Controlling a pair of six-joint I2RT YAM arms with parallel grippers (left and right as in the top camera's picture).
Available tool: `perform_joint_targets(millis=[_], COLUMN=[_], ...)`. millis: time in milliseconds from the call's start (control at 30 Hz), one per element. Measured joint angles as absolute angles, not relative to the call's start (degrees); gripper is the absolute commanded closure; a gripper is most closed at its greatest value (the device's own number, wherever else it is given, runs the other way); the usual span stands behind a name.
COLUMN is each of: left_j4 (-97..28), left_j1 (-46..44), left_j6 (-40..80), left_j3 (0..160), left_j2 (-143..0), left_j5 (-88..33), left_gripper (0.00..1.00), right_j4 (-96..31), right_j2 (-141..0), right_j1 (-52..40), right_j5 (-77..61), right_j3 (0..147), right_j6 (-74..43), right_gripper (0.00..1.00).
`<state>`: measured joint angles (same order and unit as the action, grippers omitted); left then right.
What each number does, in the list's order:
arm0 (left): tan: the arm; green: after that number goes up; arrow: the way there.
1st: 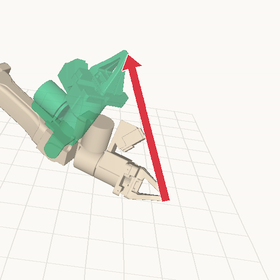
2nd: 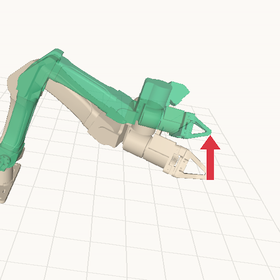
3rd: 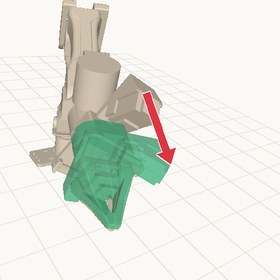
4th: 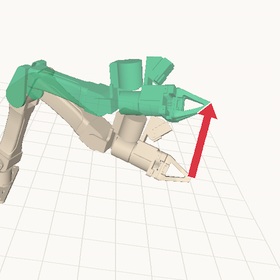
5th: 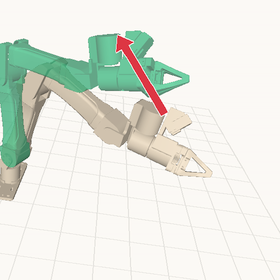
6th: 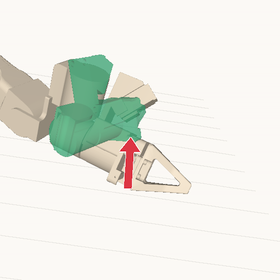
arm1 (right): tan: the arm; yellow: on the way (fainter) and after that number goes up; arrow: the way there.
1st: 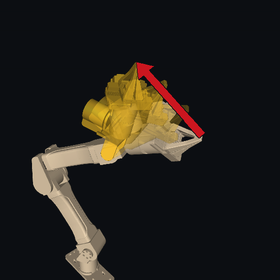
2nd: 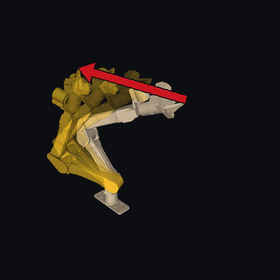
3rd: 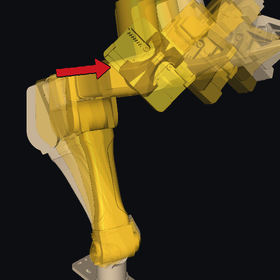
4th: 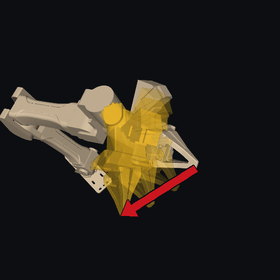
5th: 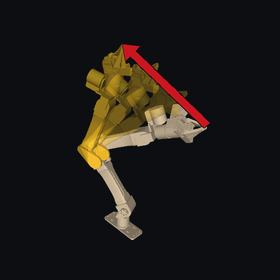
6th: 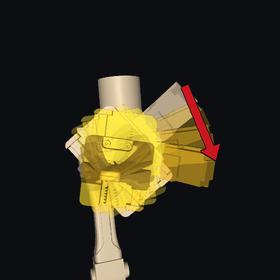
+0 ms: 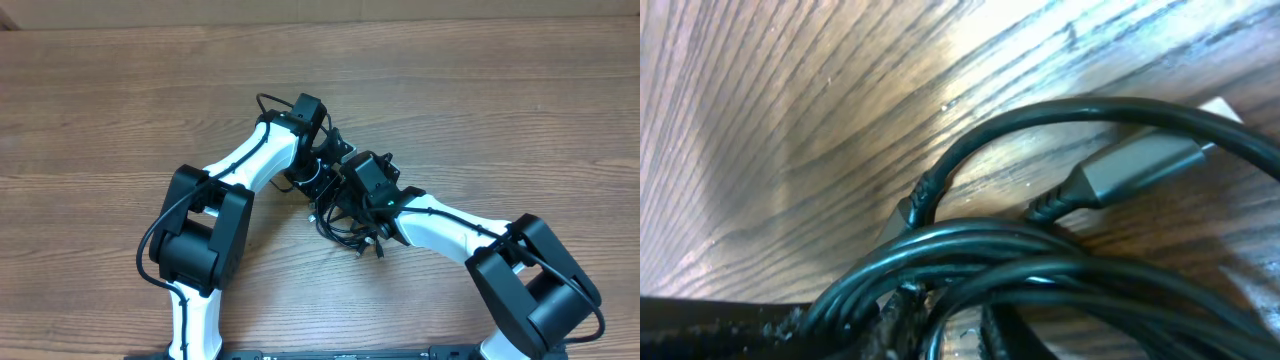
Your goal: Untangle cables
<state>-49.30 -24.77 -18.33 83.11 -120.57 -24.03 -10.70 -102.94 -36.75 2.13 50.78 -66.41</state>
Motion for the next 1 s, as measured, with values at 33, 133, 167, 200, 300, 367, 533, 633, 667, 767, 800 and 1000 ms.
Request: perform_joint_targets(millis=[33, 133, 167, 200, 300, 367, 533, 633, 667, 767, 800, 1000], left_j4=[-49.3, -49.3, -49.3, -49.3, -49.3, -49.3, -49.3, -49.3, -49.3, -49.3, -49.3, -49.6], left_j1=[-24.8, -24.8, -24.8, -24.8, -24.8, -24.8, -24.8, -24.8, -24.8, -24.8, -24.8, -24.8], left_j6=[-18.3, -18.3, -18.3, -18.3, -18.3, -18.3, -18.3, -18.3, -18.3, -18.3, -18.3, -18.3], left_j3=[83.1, 83.2, 83.2, 83.2, 83.2, 83.2, 83.2, 83.2, 83.2, 83.4, 83.4, 83.4], left_j2=[-120.6, -120.6, -120.6, -120.6, -120.6, -120.6, -120.6, -120.6, -120.6, -120.6, -120.6, -120.6], left_j5=[-24.0, -23.9, -23.9, -23.9, -23.7, -23.7, -23.7, -23.7, -23.7, -23.7, -23.7, -23.7], left_gripper=[0.96, 0.96, 0.96, 0.96, 0.96, 0.96, 0.96, 0.96, 0.96, 0.96, 0.96, 0.96], right_j4=[-10.6, -10.5, -10.4, -10.4, -10.2, -10.1, -10.1, -10.3, -10.5, -11.6, -11.6, -12.3], right_j2=[-103.0, -103.1, -103.1, -103.1, -103.3, -103.3, -103.2, -102.6, -101.9, -98.7, -97.5, -93.4], right_j1=[-36.8, -36.8, -36.8, -36.8, -36.8, -36.8, -35.0, -32.4, -31.2, -28.2, -27.2, -22.1], right_j5=[2.2, 2.3, 2.3, 2.3, 2.0, 1.7, -2.3, -8.4, -10.9, -16.6, -18.1, -24.1], right_j3=[50.8, 50.8, 50.8, 50.8, 50.8, 50.8, 50.8, 50.8, 50.7, 50.6, 50.6, 50.6], right_j6=[-66.4, -66.5, -66.4, -66.3, -66.5, -66.4, -62.9, -58.1, -56.2, -52.4, -51.6, -49.7], right_gripper=[0.85, 0.84, 0.93, 0.96, 0.96, 0.96, 0.96, 0.96, 0.96, 0.96, 0.96, 0.96])
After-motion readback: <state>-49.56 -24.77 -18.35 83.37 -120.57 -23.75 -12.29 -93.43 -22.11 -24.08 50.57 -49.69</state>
